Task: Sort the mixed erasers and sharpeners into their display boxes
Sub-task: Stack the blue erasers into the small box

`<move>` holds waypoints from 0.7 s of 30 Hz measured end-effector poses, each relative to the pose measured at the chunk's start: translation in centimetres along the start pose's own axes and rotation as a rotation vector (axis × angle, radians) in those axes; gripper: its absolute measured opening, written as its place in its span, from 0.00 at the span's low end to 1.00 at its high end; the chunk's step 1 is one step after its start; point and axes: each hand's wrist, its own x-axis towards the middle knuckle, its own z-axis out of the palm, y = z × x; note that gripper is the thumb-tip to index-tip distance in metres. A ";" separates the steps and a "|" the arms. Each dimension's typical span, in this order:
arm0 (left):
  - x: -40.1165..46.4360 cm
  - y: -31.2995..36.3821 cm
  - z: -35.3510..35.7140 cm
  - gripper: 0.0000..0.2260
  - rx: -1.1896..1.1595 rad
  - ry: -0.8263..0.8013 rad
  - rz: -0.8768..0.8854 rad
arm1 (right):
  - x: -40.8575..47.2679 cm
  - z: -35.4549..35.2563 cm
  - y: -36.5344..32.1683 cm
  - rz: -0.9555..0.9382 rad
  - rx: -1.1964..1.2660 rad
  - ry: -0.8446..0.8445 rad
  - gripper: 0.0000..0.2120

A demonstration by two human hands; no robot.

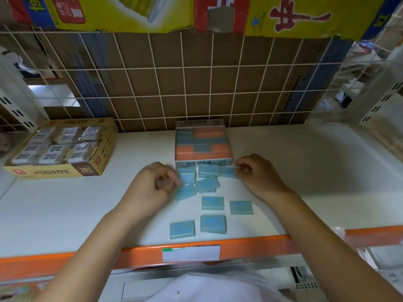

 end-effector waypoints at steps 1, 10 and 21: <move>-0.5 0.1 0.5 0.07 0.021 -0.059 -0.014 | 0.0 0.2 0.0 0.025 -0.007 -0.020 0.10; -1.8 0.3 2.2 0.17 0.126 -0.027 -0.021 | -1.7 0.2 -0.7 0.085 0.162 -0.001 0.07; -3.2 3.9 0.4 0.15 -0.471 0.106 0.034 | -6.1 -2.0 -2.6 0.052 0.783 -0.063 0.15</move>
